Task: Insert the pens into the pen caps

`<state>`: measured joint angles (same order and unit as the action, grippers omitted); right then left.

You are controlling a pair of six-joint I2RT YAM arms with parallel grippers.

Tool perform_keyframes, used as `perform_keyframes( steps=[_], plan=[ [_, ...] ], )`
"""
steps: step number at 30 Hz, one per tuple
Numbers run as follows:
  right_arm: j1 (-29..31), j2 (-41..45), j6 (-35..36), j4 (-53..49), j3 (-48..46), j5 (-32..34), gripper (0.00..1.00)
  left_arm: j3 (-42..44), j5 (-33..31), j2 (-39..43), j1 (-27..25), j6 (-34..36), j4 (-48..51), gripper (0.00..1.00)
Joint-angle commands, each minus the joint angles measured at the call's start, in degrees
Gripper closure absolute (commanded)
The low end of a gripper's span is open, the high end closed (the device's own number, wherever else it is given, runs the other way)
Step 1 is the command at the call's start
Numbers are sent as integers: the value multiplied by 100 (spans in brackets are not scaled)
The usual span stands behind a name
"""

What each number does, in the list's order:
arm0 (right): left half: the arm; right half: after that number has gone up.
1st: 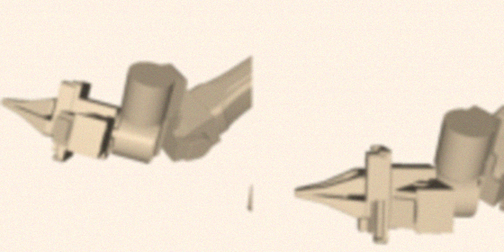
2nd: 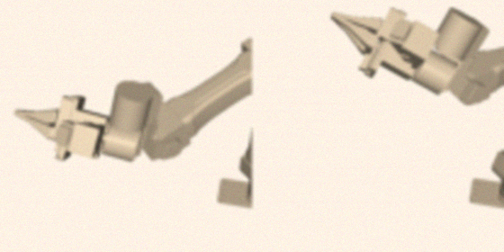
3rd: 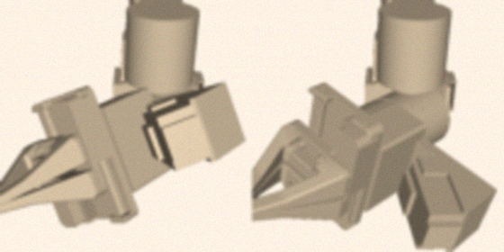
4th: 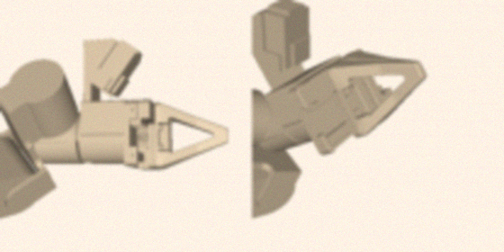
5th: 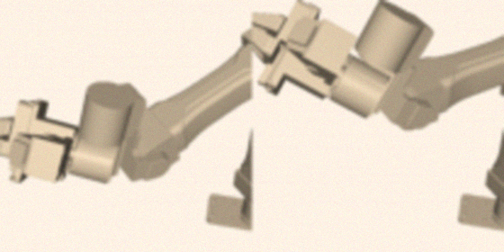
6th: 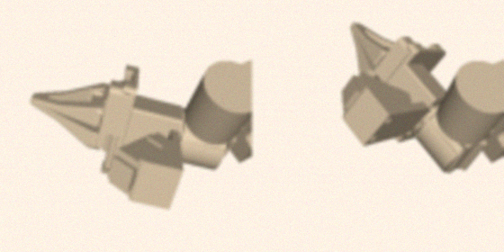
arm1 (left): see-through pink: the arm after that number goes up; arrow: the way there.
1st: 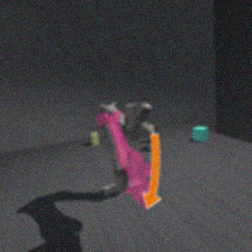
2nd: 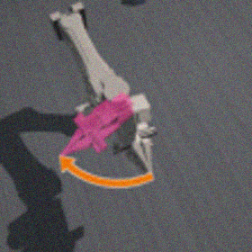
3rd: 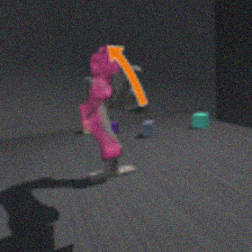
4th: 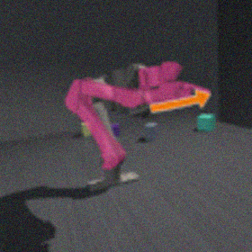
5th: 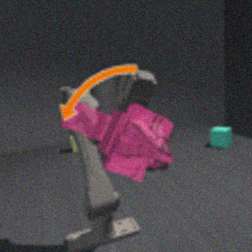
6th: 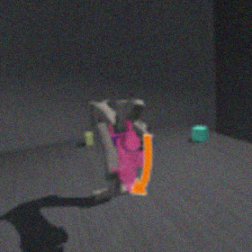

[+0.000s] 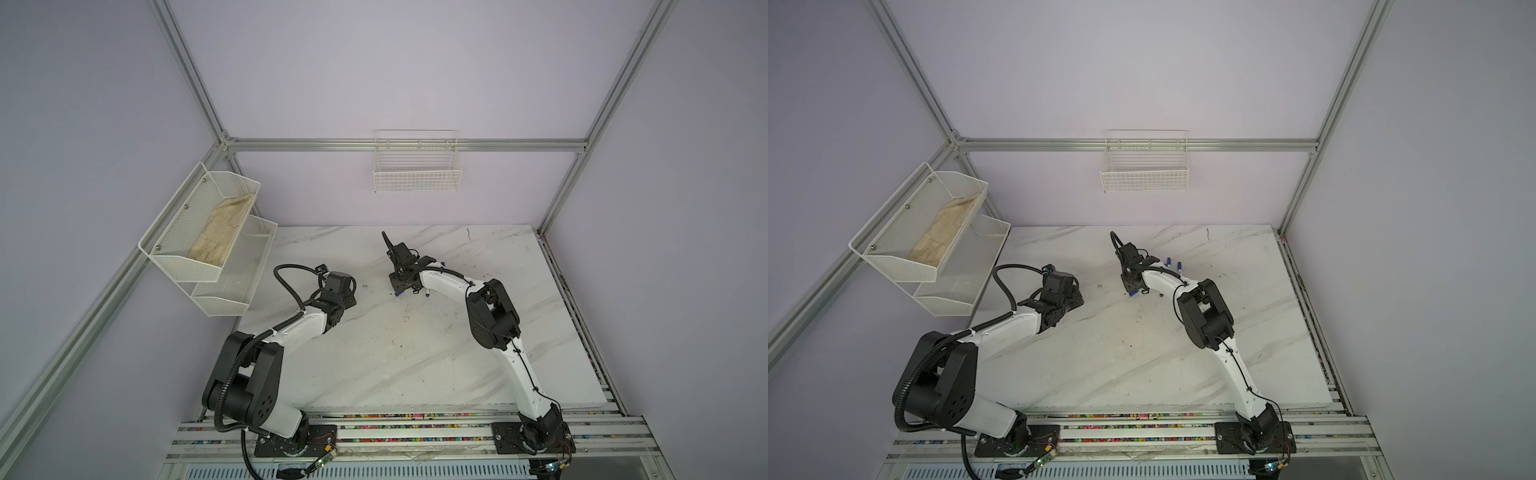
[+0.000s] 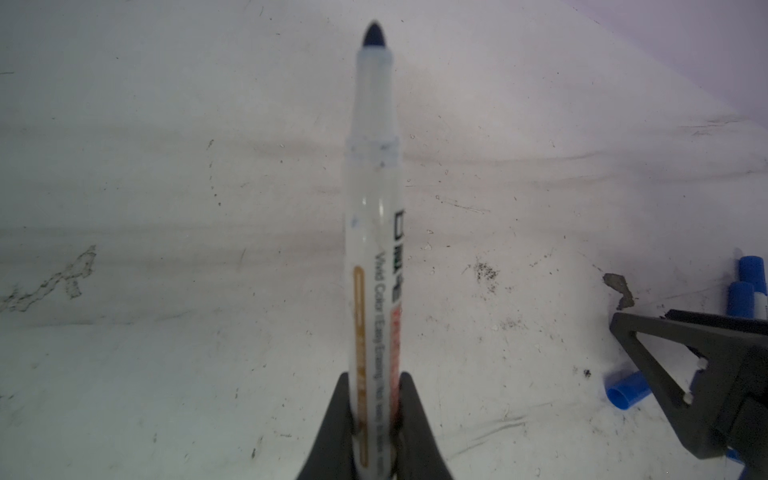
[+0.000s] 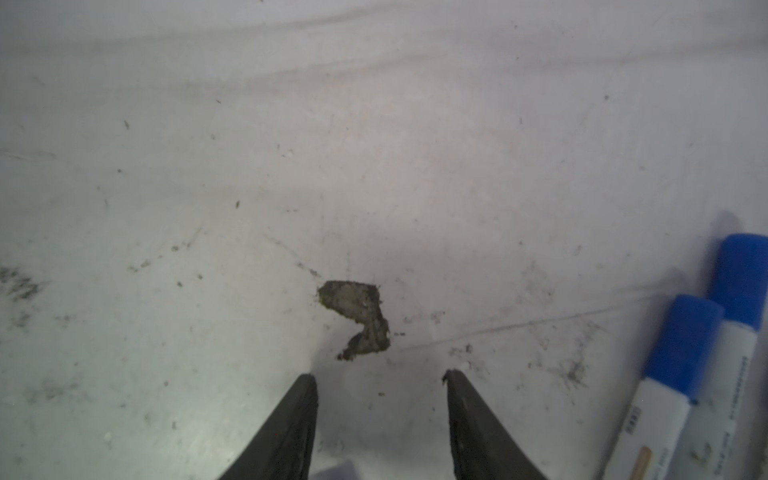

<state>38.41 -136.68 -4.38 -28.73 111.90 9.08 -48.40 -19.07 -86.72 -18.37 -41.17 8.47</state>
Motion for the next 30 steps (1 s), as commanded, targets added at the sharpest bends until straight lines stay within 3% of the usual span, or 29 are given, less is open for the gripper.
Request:
perform_keyframes(
  steps=[1,11,18,30],
  plan=[
    [23,509,-136,56,-425,-178,47,-294,62,191,36,-82,-84,100],
    [26,1710,-522,152,-1763,-526,47,-203,160,228,37,-172,-66,100],
    [26,2128,-789,25,-2619,-854,47,-172,199,256,23,-207,-68,100],
    [26,2407,-1089,78,-3398,-823,49,-201,211,266,18,-191,23,100]
  ],
)
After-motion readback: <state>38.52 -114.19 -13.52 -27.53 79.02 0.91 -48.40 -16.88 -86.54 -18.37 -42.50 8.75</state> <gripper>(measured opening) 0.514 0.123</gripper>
